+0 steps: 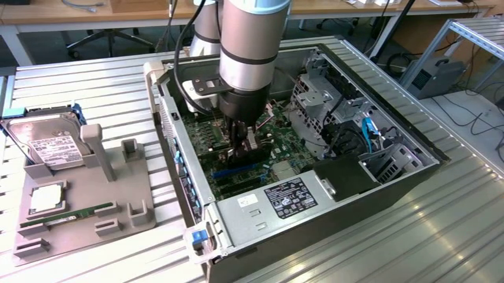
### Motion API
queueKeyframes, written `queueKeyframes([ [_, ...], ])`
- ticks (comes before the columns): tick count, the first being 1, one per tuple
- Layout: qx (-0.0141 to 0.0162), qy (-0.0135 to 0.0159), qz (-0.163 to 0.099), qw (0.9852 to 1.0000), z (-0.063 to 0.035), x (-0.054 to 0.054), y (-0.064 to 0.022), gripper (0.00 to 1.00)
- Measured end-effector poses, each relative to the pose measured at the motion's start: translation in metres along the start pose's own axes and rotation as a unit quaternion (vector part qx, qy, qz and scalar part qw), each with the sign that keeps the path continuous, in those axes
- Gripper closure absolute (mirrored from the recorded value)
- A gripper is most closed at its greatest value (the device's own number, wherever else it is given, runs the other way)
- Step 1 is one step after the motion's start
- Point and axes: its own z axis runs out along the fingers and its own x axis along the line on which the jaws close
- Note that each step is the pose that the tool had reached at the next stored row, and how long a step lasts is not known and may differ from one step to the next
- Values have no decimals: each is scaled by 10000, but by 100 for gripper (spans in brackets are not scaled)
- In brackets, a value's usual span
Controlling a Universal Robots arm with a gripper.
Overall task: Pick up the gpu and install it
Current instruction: 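Insert the gpu into the slot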
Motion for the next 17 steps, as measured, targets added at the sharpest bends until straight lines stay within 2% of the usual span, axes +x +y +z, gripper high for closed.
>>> queueKeyframes([
  [10, -1, 1, -7, 10000, 29, -1, 0, 73],
  [17, 4, 0, -122, 9999, 34, -1, 0, 73],
])
